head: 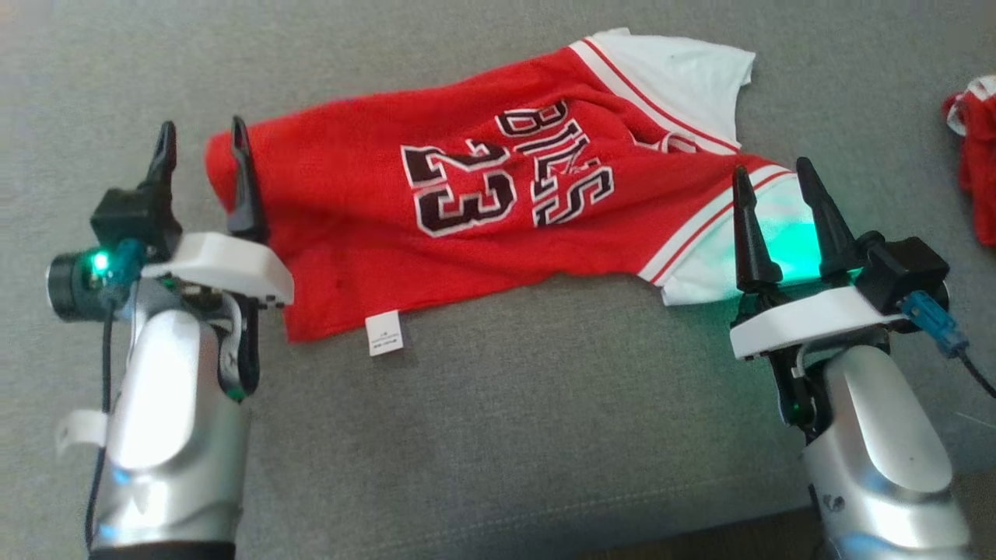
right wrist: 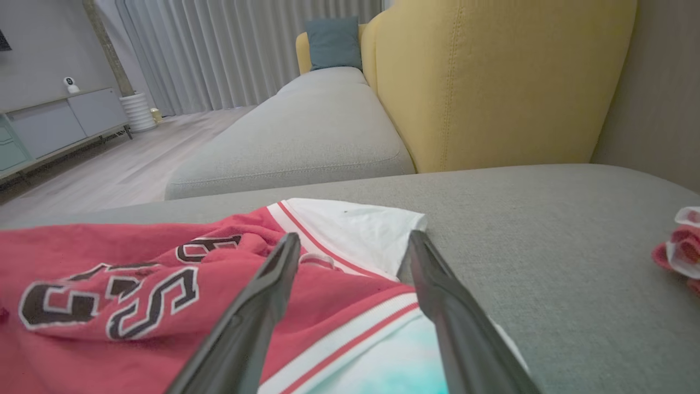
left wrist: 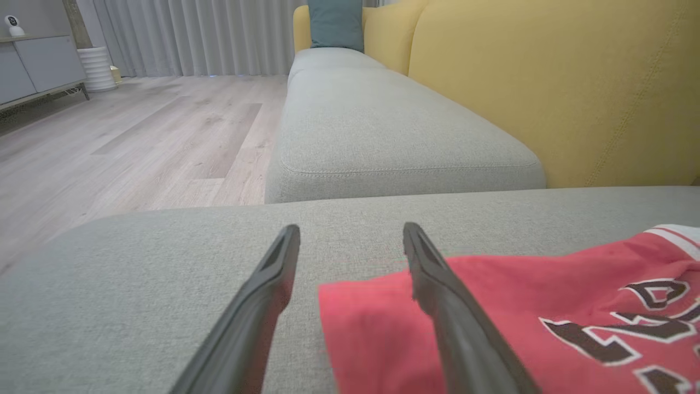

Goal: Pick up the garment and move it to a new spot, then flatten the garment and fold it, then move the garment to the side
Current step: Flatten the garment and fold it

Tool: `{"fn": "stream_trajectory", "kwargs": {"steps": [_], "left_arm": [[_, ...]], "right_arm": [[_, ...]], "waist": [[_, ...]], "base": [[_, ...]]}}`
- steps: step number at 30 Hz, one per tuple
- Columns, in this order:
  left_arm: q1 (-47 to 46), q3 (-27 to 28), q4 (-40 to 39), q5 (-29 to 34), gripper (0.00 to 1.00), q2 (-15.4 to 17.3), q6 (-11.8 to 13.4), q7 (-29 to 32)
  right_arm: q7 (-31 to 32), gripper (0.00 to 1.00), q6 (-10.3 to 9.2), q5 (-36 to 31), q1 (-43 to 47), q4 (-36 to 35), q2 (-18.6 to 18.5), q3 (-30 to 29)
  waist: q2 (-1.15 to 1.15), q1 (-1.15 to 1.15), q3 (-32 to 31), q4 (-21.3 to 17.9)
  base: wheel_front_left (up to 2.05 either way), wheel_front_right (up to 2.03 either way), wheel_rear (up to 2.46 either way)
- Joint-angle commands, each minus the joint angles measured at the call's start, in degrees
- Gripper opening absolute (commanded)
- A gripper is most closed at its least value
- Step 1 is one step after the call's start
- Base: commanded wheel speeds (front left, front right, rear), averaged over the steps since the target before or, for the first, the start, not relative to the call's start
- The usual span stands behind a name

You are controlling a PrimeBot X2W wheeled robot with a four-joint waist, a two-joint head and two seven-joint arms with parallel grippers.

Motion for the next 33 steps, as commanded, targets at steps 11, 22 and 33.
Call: {"fn": "stream_trajectory", "kwargs": {"steps": [11, 22, 33], "left_arm": [[12.61, -0.33, -6.85, -0.99, 1.00, -0.61, 0.60, -0.28], [22.24, -3.92, -10.28, -4.22, 1.00, -0.77, 2.75, -0.28], [24.87, -7.60, -11.11, -4.63, 1.00, -0.78, 2.98, -0.28]], "right_arm": [[-0.62, 1.00, -0.05, -0.24, 4.05, -1.58, 0.87, -0.07], [-0.62, 1.00, -0.05, -0.19, 7.31, -0.76, 0.89, -0.32], [-0.62, 1.00, -0.05, -0.27, 9.66, -0.06, 0.89, -0.73]], "waist": [[0.00, 0.00, -6.95, 5.50], [0.00, 0.00, -11.93, 8.16], [0.00, 0.00, -12.96, 7.87]], "base": [[0.00, 0.00, 0.00], [0.00, 0.00, 0.00], [0.00, 0.00, 0.00]]}}
